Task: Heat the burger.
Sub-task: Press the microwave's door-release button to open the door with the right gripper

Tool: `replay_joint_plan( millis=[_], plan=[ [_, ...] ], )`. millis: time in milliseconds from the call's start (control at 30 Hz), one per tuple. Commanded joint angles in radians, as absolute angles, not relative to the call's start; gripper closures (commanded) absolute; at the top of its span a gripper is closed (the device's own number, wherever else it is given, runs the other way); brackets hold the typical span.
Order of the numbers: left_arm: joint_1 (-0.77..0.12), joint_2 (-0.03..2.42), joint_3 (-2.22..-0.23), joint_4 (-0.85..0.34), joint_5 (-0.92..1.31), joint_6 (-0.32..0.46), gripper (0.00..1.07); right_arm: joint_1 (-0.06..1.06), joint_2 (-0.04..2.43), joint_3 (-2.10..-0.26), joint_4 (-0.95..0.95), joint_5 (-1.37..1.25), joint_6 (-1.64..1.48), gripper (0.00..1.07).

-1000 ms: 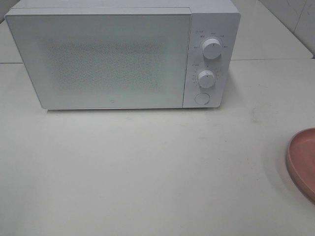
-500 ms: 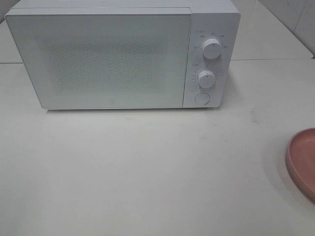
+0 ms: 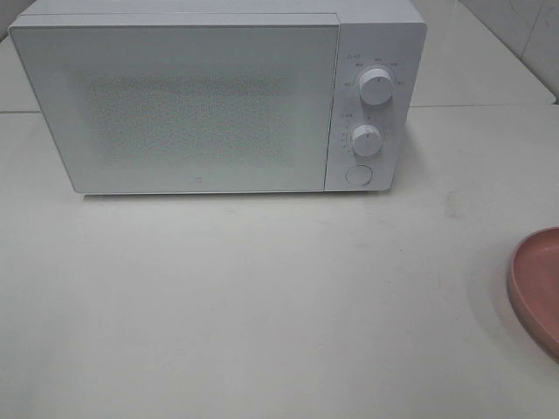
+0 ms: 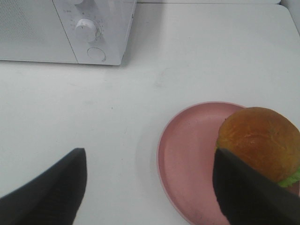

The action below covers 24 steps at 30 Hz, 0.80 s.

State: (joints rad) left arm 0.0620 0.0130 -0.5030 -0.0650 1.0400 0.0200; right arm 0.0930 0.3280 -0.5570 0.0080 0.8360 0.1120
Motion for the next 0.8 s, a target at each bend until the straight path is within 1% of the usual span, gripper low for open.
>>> replay_joint_plan(
  millis=[33, 200, 800],
  plan=[
    [0.058, 0.01, -0.499, -0.07, 1.037, 0.022, 0.09, 0.088, 0.345, -0.565, 0.01, 0.797, 0.112, 0.35],
    [0.058, 0.01, -0.499, -0.07, 1.037, 0.022, 0.09, 0.088, 0.456, -0.565, 0.01, 0.678, 0.112, 0.35],
    [0.058, 0.01, -0.499, -0.07, 1.037, 0.022, 0.09, 0.088, 0.723, -0.565, 0.01, 0.374, 0.112, 0.35]
  ],
)
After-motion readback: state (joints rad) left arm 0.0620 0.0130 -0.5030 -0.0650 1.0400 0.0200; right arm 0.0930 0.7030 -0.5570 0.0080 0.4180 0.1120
